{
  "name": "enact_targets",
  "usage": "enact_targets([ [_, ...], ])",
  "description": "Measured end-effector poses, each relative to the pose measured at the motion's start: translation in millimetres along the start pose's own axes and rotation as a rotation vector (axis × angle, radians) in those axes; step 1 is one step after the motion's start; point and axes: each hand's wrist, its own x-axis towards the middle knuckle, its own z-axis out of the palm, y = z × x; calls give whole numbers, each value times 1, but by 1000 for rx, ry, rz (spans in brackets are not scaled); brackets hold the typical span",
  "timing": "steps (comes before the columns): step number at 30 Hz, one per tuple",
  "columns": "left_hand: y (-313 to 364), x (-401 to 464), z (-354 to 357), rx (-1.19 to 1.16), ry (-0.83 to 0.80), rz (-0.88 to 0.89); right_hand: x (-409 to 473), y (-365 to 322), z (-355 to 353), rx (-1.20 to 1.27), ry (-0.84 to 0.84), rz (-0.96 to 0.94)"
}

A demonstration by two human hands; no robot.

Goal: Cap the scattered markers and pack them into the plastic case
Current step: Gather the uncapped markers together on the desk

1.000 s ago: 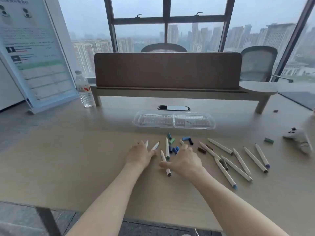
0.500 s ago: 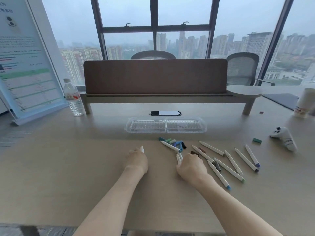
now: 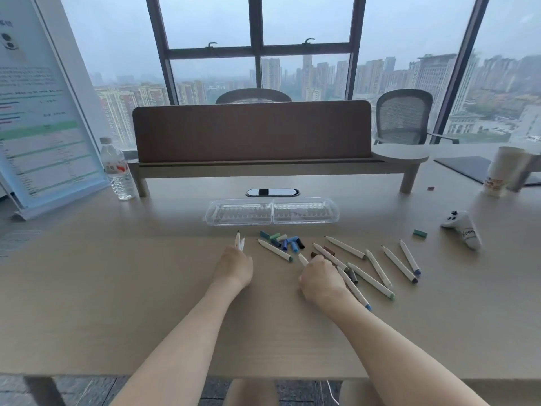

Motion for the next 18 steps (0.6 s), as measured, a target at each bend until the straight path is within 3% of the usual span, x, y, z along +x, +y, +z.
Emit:
enact_targets([
  [6, 28, 1, 18, -123, -21, -9, 5, 14, -14, 135, -17, 8],
  [12, 55, 19, 34, 7, 35, 12, 15, 32, -23, 234, 8, -25],
  [18, 63, 21, 39, 27, -52, 47, 17, 53, -30, 176, 117, -73],
])
